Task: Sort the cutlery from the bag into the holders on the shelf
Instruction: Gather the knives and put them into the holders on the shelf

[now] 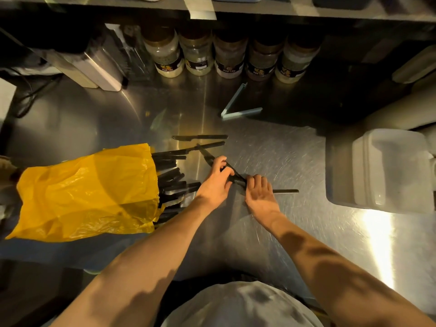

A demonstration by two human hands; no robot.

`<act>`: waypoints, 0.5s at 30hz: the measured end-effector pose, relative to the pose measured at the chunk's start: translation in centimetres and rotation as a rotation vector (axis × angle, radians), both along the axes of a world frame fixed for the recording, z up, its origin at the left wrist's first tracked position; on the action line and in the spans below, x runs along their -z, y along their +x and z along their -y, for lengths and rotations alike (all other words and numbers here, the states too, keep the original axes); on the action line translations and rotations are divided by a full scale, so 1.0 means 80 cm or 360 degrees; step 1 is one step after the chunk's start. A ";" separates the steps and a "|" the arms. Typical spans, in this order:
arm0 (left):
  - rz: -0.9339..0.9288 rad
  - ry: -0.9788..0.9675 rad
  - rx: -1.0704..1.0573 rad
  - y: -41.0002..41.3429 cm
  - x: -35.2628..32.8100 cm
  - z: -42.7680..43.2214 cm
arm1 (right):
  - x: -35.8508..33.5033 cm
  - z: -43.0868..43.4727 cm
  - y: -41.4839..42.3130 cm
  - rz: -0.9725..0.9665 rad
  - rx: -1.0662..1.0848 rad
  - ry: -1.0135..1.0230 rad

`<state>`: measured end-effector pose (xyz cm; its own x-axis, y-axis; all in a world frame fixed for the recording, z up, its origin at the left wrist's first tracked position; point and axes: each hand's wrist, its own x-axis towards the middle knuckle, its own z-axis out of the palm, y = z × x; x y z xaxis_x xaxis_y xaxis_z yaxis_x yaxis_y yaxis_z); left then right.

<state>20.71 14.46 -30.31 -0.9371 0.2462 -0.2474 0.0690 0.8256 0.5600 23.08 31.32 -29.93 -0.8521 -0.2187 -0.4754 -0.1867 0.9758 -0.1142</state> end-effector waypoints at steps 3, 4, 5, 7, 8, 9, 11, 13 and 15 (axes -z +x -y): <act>0.0064 0.0049 0.0012 0.002 0.000 0.003 | -0.002 0.001 -0.002 0.0028 -0.0064 0.0066; 0.0070 0.0042 0.0000 0.003 0.000 0.003 | -0.003 0.003 -0.001 0.0036 -0.0070 0.0087; 0.0074 0.0029 -0.0022 0.005 -0.001 0.003 | -0.004 0.006 -0.001 0.0035 -0.0076 0.0100; 0.0081 0.0017 -0.0087 0.006 -0.002 0.003 | -0.005 0.010 0.000 0.0054 -0.0074 0.0126; 0.0064 0.0007 -0.0109 0.005 -0.002 0.003 | -0.005 0.010 -0.001 0.0056 -0.0086 0.0136; 0.0036 -0.0010 -0.0123 0.003 -0.002 0.004 | -0.004 0.009 -0.002 0.0043 -0.0121 0.0148; -0.0024 -0.0042 -0.0129 0.000 -0.004 0.006 | -0.002 0.005 -0.005 0.0027 -0.0218 0.0190; -0.0040 -0.0061 -0.0144 -0.001 -0.007 0.006 | 0.000 0.000 -0.005 0.0022 -0.0292 0.0243; -0.0029 -0.0078 -0.0178 -0.002 -0.009 0.008 | -0.001 -0.004 -0.008 0.0019 -0.0312 0.0247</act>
